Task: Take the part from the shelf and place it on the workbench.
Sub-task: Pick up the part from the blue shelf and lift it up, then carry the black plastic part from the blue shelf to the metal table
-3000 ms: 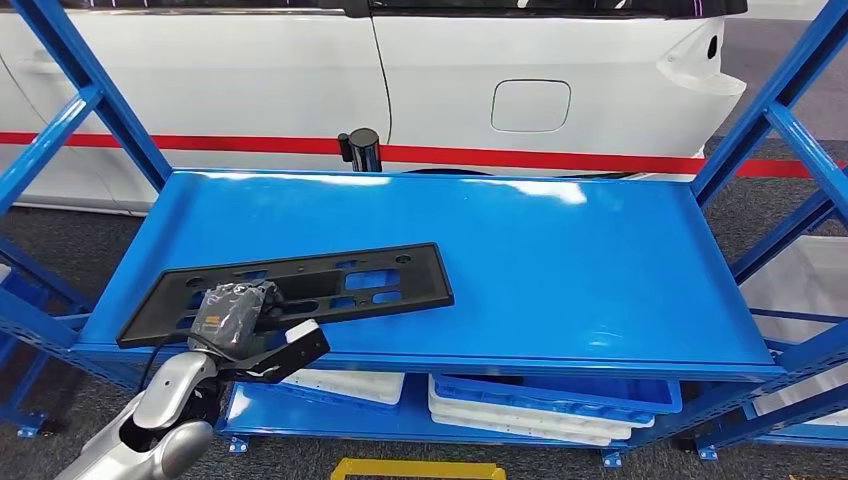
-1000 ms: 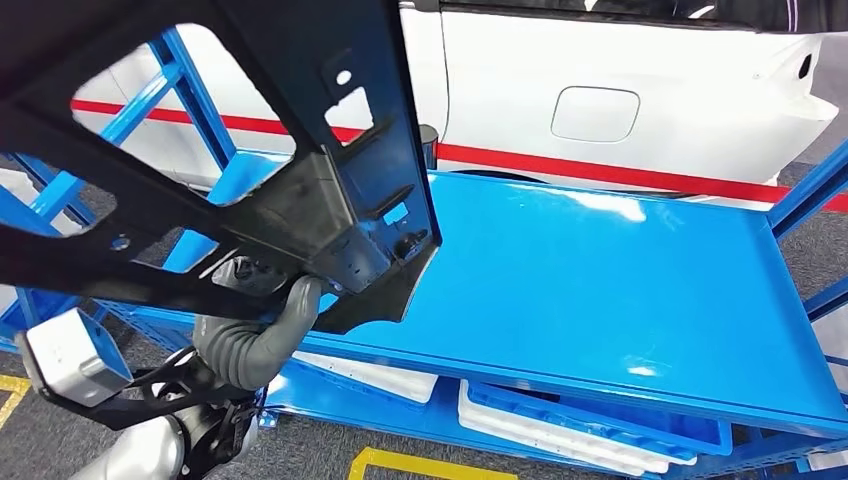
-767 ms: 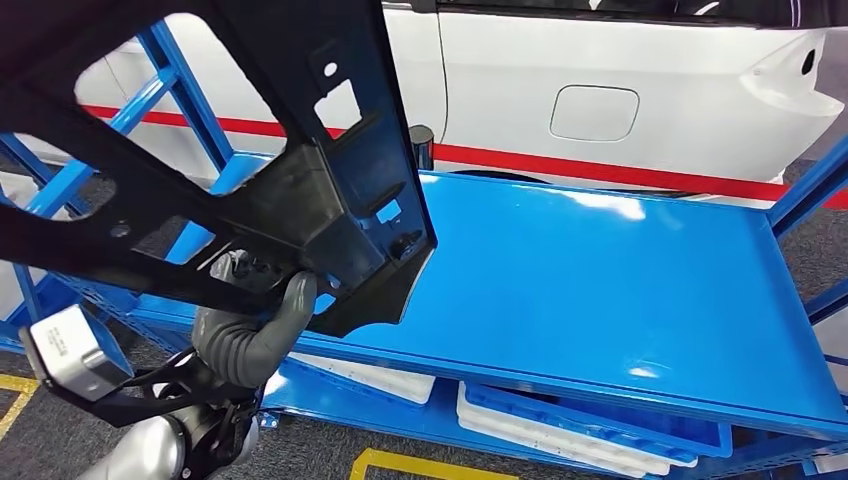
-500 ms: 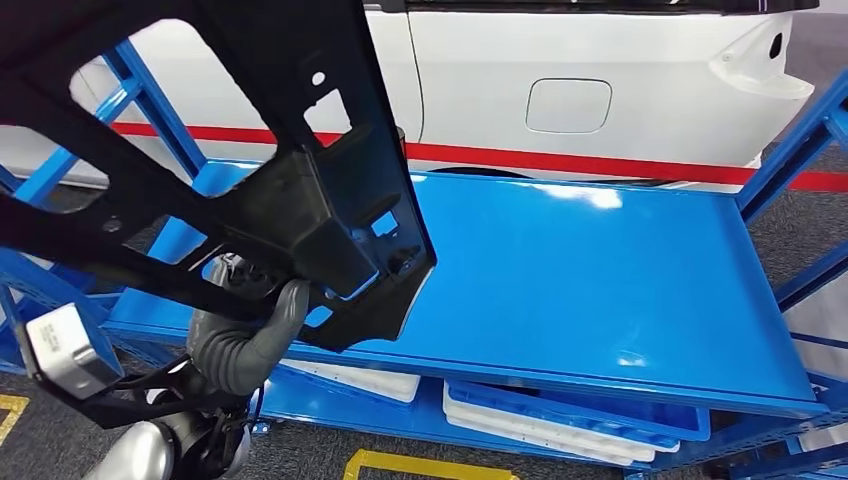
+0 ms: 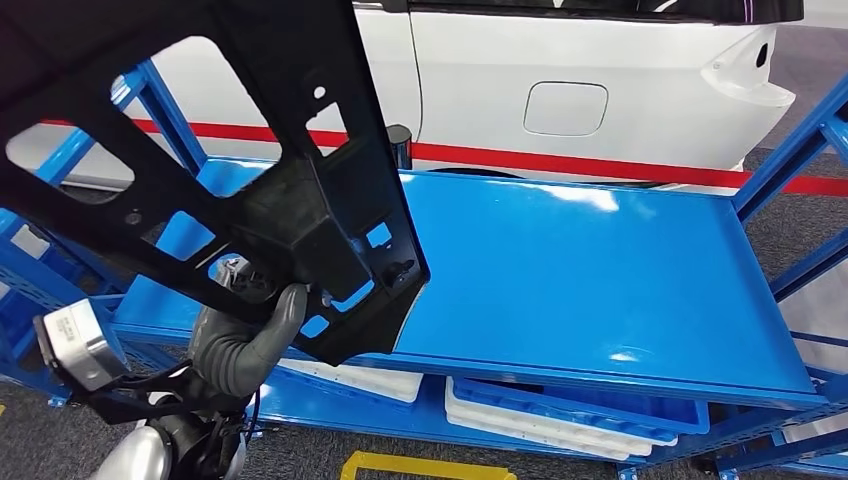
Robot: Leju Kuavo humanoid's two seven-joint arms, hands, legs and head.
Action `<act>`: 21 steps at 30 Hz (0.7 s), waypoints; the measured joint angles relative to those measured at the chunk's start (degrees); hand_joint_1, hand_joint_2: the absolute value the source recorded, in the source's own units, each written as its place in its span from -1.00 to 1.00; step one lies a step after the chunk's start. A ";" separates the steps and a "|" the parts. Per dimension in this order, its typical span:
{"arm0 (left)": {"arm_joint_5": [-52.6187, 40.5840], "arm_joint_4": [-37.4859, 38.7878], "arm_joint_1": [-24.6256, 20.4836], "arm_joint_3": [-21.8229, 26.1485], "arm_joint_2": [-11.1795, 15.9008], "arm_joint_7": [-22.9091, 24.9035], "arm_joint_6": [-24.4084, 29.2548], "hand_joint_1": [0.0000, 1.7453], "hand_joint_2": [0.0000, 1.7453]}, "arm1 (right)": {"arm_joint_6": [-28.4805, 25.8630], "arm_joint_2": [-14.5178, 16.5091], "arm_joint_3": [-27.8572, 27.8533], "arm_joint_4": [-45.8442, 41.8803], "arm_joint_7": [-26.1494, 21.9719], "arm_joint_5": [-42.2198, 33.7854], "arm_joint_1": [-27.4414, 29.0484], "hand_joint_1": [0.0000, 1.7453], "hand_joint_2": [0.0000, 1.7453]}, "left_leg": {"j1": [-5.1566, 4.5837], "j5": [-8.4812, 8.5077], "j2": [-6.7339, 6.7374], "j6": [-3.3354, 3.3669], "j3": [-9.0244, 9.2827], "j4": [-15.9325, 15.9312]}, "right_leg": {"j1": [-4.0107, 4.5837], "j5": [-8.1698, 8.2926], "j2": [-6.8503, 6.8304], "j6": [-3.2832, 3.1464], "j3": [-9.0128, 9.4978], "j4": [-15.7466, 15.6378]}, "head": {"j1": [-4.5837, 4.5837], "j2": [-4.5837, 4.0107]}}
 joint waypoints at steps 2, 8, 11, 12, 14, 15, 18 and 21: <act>-0.33 0.31 0.15 -0.05 0.00 -0.05 0.19 1.00 1.00 | -0.02 0.00 0.00 0.01 0.00 0.00 0.05 -1.00 -1.00 | 0.00 -0.01 -0.03 0.00 0.01 0.02 | -0.10 -0.22 0.00 0.18 -1.50 3.05 | 0.00 0.00; -1.27 0.80 0.35 -0.05 -0.01 -0.33 0.50 1.00 1.00 | -0.08 -0.04 0.00 0.02 0.00 -0.04 -0.13 -1.00 -1.00 | -0.37 -0.23 -0.22 -0.93 0.13 0.24 | -0.11 7.22 0.05 -0.57 6.70 -14.17 | -0.15 0.01; -1.85 0.85 0.44 -0.05 0.00 -0.46 0.72 1.00 1.00 | -0.19 -0.03 0.00 0.03 0.00 -0.07 -0.05 -1.00 -1.00 | -0.12 -0.81 -0.18 -1.75 -0.37 0.94 | -0.05 7.48 0.08 -1.52 6.65 -14.47 | -0.41 0.01; -2.05 0.86 0.47 -0.04 0.00 -0.51 0.87 1.00 1.00 | -0.22 -0.03 0.00 0.03 0.01 -0.07 -0.05 -1.00 -1.00 | -0.02 -1.69 -0.16 -2.02 -0.90 2.19 | -0.14 7.58 0.06 -1.83 6.67 -14.55 | -0.54 0.01; -2.49 0.87 0.55 -0.02 0.00 -0.56 1.14 1.00 1.00 | -0.23 -0.04 0.00 0.04 0.02 -0.07 -0.10 -1.00 -1.00 | 0.09 -4.29 -0.13 -2.43 -2.84 6.73 | -0.22 7.62 0.03 -2.21 6.68 -14.59 | -0.83 0.00; -2.72 0.89 0.64 -0.03 0.00 -0.55 1.24 1.00 1.00 | -0.23 -0.03 0.00 0.04 0.03 -0.07 -0.10 -1.00 -1.00 | 0.13 -5.87 -0.13 -2.58 -4.43 10.24 | -0.20 7.61 0.02 -2.30 6.65 -14.59 | -0.95 0.00; -3.51 1.07 1.08 -0.07 0.00 -0.26 1.49 1.00 1.00 | -0.23 -0.02 0.00 0.05 0.14 -0.07 -0.02 -1.00 -1.00 | 0.19 -7.86 -0.13 -2.81 -8.04 17.87 | -0.15 7.58 0.00 -2.36 6.67 -14.56 | -1.16 0.00; -4.30 1.17 1.15 -0.09 0.00 0.27 1.53 1.00 1.00 | -0.26 -0.01 0.00 0.07 0.18 -0.16 -0.02 -1.00 -1.00 | 0.17 -2.81 -0.12 -2.43 -3.44 8.06 | -0.10 7.50 0.12 -2.22 6.93 -14.55 | -1.42 0.00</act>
